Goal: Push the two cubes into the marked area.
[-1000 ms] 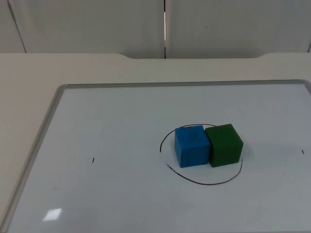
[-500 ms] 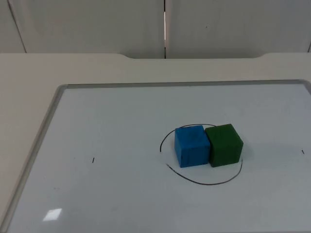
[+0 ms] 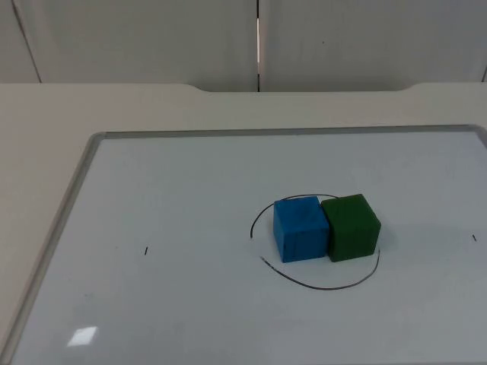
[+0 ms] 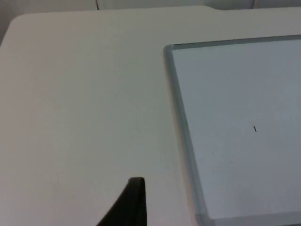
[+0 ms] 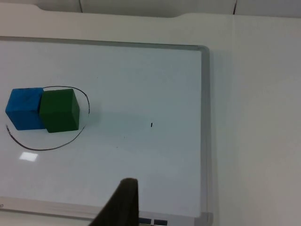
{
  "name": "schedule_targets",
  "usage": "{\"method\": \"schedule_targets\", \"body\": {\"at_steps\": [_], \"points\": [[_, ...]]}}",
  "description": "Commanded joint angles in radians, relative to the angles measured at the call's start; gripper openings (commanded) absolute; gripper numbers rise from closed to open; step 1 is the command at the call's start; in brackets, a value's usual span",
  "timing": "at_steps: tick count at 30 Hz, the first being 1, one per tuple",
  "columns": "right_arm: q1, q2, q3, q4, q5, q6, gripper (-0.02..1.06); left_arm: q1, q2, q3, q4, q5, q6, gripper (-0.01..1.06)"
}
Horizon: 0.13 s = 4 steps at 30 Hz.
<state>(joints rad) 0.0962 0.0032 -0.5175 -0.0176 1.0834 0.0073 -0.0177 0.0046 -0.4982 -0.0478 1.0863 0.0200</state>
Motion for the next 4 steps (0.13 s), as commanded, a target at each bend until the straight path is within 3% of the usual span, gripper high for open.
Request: {"method": "schedule_targets", "body": {"at_steps": [1, 4], "points": [[-0.007, -0.003, 0.003, 0.001, -0.005, -0.001, 1.05, 0.027, -0.005, 0.004, 0.004, -0.011, -0.003, 1.05], [-0.007, -0.003, 0.003, 0.001, -0.005, -0.001, 1.05, 0.074, -0.005, 0.004, 0.004, -0.011, -0.003, 1.05]]}}
